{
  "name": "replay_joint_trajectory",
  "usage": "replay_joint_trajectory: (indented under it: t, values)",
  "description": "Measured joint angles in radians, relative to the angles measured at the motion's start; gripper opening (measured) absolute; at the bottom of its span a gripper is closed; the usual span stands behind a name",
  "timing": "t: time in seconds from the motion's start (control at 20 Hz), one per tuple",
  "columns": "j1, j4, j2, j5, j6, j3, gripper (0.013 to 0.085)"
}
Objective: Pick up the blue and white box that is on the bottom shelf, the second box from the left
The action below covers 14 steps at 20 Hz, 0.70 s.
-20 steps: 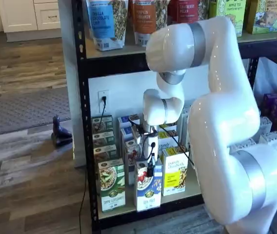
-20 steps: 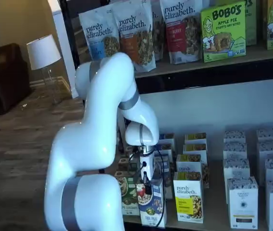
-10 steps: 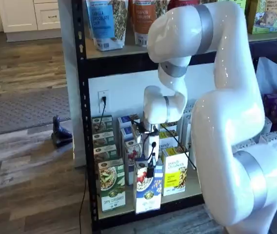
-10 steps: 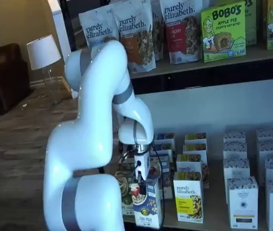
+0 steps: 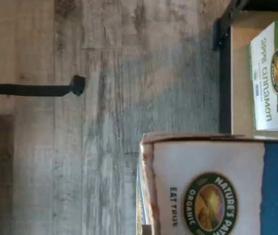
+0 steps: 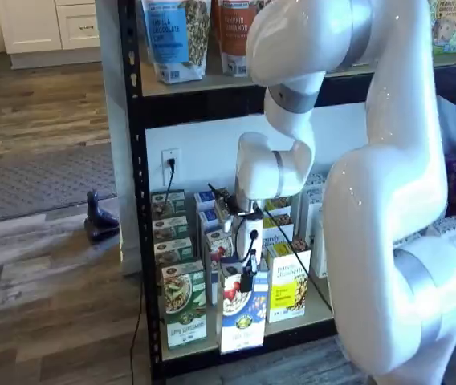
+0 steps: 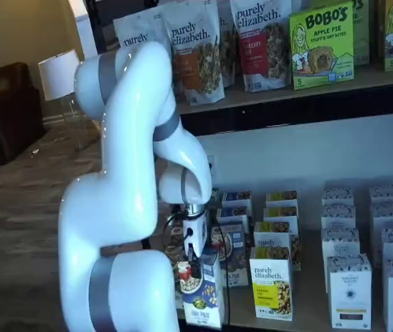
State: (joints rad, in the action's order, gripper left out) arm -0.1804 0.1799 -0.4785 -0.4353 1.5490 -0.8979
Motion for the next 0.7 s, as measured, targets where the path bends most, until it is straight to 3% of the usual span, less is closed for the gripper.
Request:
replay_joint_trajectory:
  t: [0.3,0.7]
  values:
    - [-0.026,-0.05,0.123,-0.001,-0.072,0.108,0.049]
    - [-0.043,-0.039,0.293,-0.049,-0.084,0.218,0.049]
